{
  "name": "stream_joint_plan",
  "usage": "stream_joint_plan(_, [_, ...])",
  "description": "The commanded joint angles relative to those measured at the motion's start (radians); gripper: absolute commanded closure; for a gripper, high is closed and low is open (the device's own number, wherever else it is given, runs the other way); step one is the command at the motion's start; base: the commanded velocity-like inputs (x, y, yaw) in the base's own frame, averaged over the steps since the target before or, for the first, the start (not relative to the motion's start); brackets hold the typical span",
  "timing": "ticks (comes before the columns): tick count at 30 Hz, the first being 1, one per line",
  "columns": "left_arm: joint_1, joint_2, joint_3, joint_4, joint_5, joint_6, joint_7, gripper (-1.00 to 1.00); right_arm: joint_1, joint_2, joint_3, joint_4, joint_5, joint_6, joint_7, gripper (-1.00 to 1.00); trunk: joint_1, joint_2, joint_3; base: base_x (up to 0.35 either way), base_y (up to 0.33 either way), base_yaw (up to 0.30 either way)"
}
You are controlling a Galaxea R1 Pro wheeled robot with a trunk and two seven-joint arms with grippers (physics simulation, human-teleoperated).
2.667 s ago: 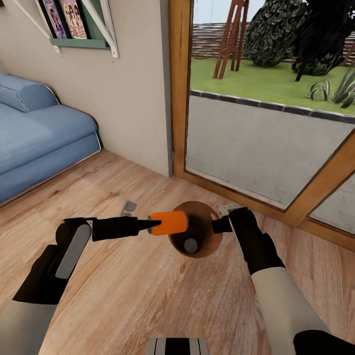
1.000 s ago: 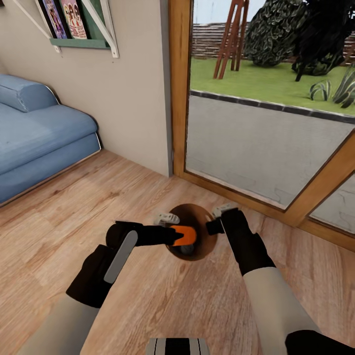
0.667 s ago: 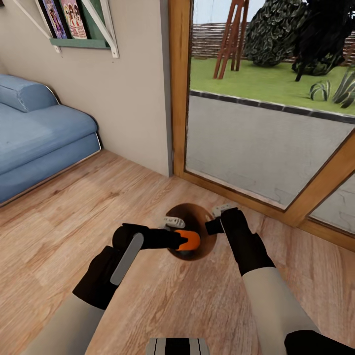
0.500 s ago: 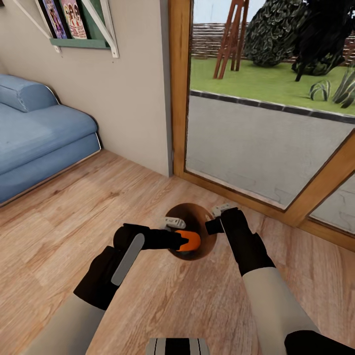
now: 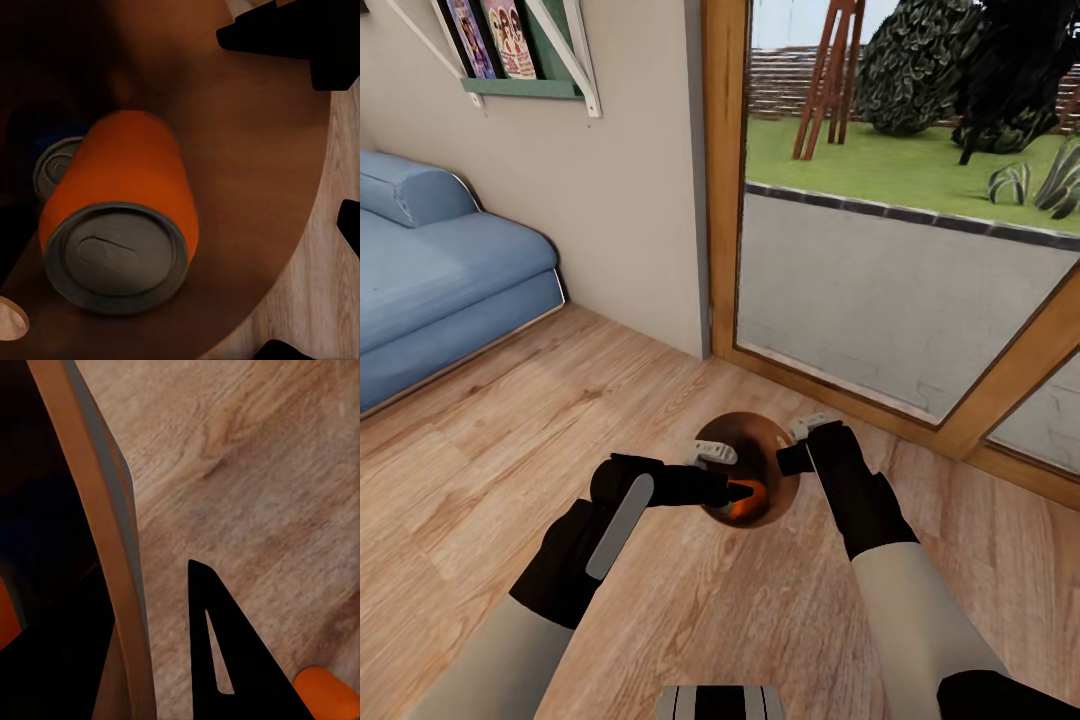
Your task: Put the three can of soda from the living room inside the tash can in the kitchen.
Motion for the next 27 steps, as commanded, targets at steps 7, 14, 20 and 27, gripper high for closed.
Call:
stream_joint_plan(7, [0.003,0.006,0.002,-0.003,-0.021,0.000,0.001,-1.00,0.000,0.000,0.001,-0.016,-0.044,0.005,0.001,1.00,0.000,0.000,0.000,0.000,0.000,0.000])
stream_joint_plan(14, [0.006,0.011,0.007,-0.013,-0.018,-0.016,-0.007,-1.00,0.000,0.000,0.001,-0.016,-0.044,0.005,0.001,1.00,0.000,0.000,0.000,0.000,0.000,0.000])
stream_joint_plan(20, [0.006,0.017,0.016,-0.076,-0.015,-0.024,-0.076,-1.00,0.001,0.000,0.001,-0.015,-0.044,0.005,0.001,1.00,0.000,0.000,0.000,0.000,0.000,0.000])
stream_joint_plan(27, [0.013,0.179,0.108,-0.155,-0.011,-0.031,-0.253,-1.00,0.001,-0.002,0.000,-0.015,-0.044,0.005,0.001,1.00,0.000,0.000,0.000,0.000,0.000,0.000])
